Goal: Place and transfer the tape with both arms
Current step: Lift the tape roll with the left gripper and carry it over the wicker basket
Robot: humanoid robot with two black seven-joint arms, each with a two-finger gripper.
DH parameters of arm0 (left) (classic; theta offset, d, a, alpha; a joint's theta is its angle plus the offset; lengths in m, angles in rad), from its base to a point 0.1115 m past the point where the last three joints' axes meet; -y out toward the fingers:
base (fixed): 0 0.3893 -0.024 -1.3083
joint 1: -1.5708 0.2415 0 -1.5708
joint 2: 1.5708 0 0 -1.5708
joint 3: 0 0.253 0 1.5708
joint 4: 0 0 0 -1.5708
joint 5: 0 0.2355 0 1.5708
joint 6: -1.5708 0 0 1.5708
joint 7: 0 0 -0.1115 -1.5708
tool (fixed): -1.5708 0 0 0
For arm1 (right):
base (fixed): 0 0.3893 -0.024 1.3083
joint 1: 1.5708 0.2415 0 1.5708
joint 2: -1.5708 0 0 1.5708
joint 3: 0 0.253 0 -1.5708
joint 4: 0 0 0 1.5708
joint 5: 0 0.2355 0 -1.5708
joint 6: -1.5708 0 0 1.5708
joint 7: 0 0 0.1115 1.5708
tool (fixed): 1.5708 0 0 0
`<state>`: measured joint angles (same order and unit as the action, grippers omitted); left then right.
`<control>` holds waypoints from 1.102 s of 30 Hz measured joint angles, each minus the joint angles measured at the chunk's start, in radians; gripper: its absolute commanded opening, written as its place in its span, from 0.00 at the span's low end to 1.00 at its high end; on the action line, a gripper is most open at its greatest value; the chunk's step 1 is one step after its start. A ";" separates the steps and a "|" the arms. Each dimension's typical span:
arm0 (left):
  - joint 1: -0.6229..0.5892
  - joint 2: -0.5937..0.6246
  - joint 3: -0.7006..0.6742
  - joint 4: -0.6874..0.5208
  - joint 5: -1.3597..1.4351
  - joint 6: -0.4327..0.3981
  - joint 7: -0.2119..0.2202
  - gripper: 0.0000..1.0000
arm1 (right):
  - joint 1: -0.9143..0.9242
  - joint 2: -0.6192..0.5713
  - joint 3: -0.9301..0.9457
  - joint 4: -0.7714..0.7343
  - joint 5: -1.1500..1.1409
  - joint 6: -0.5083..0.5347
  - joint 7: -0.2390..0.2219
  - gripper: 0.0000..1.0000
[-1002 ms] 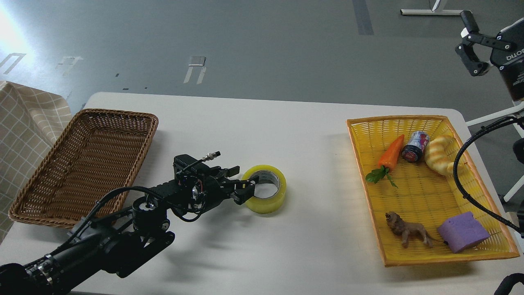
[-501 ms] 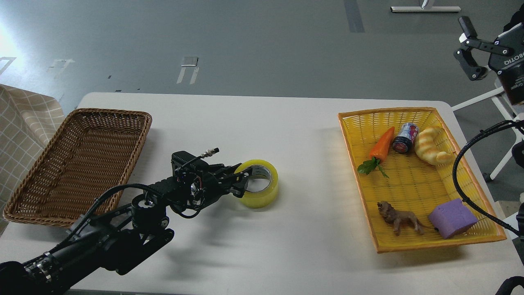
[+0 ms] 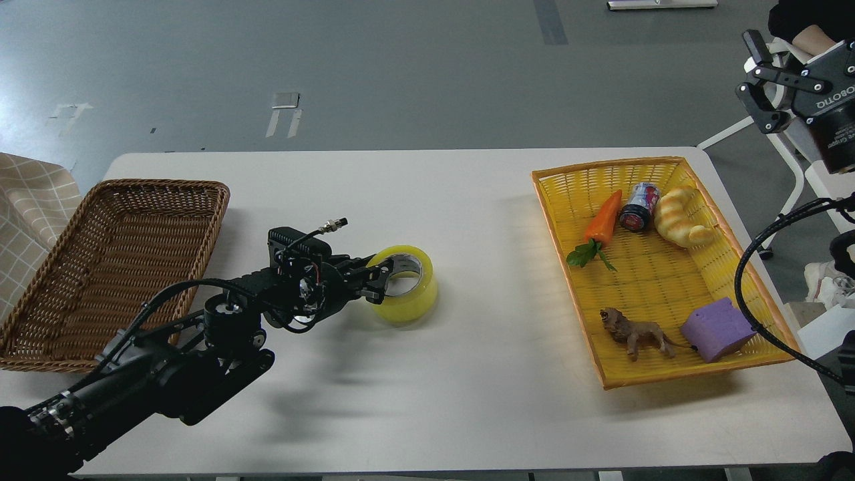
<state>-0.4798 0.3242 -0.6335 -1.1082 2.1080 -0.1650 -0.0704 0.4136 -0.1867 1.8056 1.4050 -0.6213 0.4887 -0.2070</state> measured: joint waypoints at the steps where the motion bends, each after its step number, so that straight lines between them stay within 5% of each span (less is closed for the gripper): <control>1: -0.004 -0.006 0.000 0.001 -0.011 0.001 -0.001 0.00 | 0.000 0.000 0.000 -0.001 0.000 0.000 0.000 1.00; 22: -0.150 0.013 -0.048 -0.003 -0.126 0.042 0.030 0.00 | 0.001 -0.001 -0.034 -0.009 0.000 0.000 -0.004 1.00; 33: -0.211 0.220 -0.069 -0.002 -0.173 0.062 0.031 0.00 | 0.007 0.001 -0.059 -0.009 -0.001 0.000 -0.005 1.00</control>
<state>-0.6912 0.5440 -0.7029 -1.1107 1.9350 -0.1028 -0.0395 0.4203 -0.1858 1.7468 1.3963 -0.6226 0.4887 -0.2117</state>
